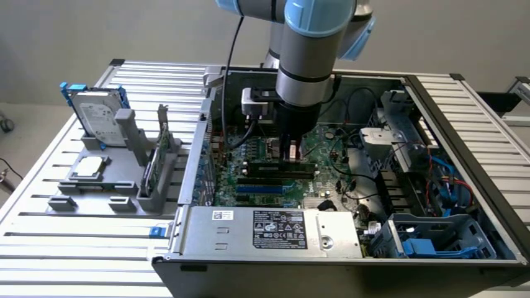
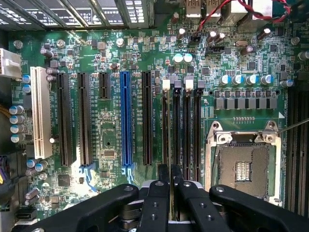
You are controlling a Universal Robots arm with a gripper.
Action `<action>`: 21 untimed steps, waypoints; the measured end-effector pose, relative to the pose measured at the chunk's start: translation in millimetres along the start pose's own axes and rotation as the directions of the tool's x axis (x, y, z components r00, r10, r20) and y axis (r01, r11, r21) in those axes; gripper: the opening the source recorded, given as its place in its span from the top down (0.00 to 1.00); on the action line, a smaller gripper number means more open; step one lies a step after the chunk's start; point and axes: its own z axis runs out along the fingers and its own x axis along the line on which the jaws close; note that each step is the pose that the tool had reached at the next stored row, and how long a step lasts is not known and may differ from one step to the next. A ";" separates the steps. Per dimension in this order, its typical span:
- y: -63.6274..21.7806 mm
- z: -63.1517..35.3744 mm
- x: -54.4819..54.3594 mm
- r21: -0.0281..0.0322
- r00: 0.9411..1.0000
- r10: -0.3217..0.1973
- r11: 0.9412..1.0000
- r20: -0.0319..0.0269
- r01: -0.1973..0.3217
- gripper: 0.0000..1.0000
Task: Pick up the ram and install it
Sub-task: 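Insert the ram into the slot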
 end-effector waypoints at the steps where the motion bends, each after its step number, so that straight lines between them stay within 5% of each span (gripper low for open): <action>1: 0.0 0.1 0.0 0.000 1.000 0.000 1.000 0.000 0.000 0.86; 21: 0.7 1.8 0.7 0.004 1.000 0.009 1.000 0.001 -0.009 0.86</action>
